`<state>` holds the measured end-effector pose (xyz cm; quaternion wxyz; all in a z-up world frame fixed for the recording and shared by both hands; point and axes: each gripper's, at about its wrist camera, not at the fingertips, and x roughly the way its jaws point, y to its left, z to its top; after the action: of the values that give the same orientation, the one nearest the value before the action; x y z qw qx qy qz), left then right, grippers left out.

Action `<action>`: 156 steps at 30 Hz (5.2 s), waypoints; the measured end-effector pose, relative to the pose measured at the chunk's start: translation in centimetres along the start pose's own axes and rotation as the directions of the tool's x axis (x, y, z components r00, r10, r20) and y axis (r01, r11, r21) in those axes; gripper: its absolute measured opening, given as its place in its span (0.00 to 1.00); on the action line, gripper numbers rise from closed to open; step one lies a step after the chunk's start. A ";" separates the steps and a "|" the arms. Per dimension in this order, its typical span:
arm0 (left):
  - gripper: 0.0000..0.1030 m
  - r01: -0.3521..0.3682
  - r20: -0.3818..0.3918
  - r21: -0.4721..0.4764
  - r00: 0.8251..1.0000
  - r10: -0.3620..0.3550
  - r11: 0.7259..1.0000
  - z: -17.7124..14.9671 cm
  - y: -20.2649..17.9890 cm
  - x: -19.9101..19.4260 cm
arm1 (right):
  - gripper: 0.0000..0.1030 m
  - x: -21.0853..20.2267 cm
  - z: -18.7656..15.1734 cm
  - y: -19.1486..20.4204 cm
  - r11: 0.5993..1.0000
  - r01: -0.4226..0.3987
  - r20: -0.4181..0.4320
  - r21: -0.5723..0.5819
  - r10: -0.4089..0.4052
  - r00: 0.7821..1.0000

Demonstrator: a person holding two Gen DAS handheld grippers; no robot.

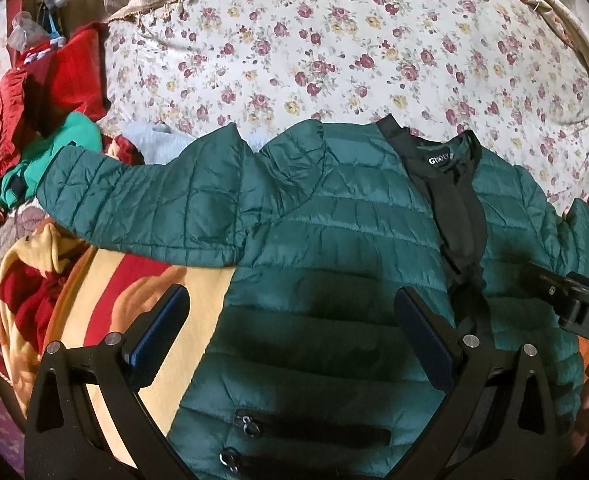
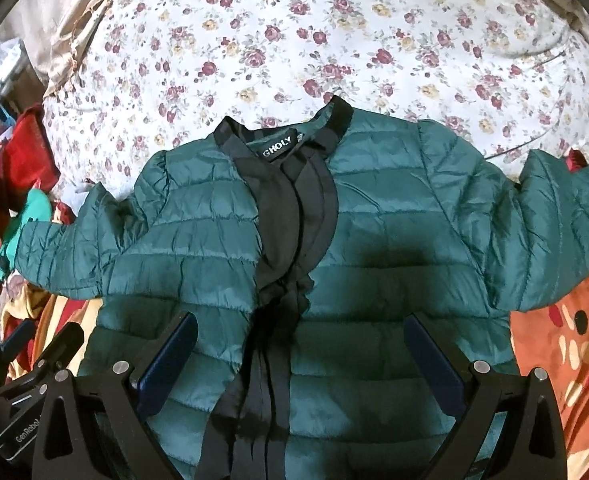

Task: Fold large clothes

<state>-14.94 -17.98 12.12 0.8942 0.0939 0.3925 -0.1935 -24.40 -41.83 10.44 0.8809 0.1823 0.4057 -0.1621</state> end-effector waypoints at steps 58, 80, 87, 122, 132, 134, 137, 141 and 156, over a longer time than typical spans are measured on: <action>0.99 -0.075 -0.024 -0.038 0.997 0.074 0.996 2.7 1.7 6.5 | 0.99 6.6 2.4 0.2 1.000 -0.013 -0.044 0.021 0.014 0.999; 0.99 -0.131 0.002 -0.067 0.991 0.131 0.989 3.4 4.1 7.4 | 0.99 8.0 1.3 2.3 0.996 -0.003 -0.053 -0.087 -0.002 0.999; 0.99 -0.166 0.011 -0.075 0.986 0.167 0.983 3.8 5.9 7.3 | 0.99 8.3 0.8 3.5 0.992 -0.017 -0.067 -0.123 0.009 0.998; 0.17 -0.388 -0.126 -0.449 0.919 0.373 0.805 8.1 34.9 14.9 | 0.99 9.0 -0.6 5.2 0.987 -0.059 -0.134 -0.151 0.039 0.990; 0.10 -0.155 0.028 -0.496 0.981 0.194 0.854 8.1 30.8 8.2 | 0.99 7.7 -0.5 5.0 0.987 -0.067 -0.109 -0.144 0.051 0.993; 0.10 -0.139 0.048 -0.471 0.982 0.183 0.871 8.1 29.1 6.7 | 0.99 7.2 -0.4 4.7 0.989 -0.066 -0.097 -0.134 0.053 0.994; 0.10 -0.123 0.076 -0.419 0.983 0.169 0.900 8.1 26.1 4.7 | 0.99 6.7 -0.5 4.3 0.990 -0.065 -0.090 -0.122 0.054 0.995; 0.10 -0.089 0.119 -0.338 0.984 0.136 0.937 8.0 21.6 2.3 | 0.99 5.5 -0.6 3.7 0.991 -0.050 -0.073 -0.125 0.041 0.996; 0.10 0.057 0.149 -0.148 0.988 -0.035 0.987 8.3 8.0 -0.9 | 0.99 2.2 -1.7 -1.1 0.998 0.002 -0.038 -0.058 -0.004 0.999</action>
<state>-6.60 -13.13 18.49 0.9204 0.0019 0.3419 -0.1898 -24.64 -42.31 7.52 0.8777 0.1589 0.4272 -0.1482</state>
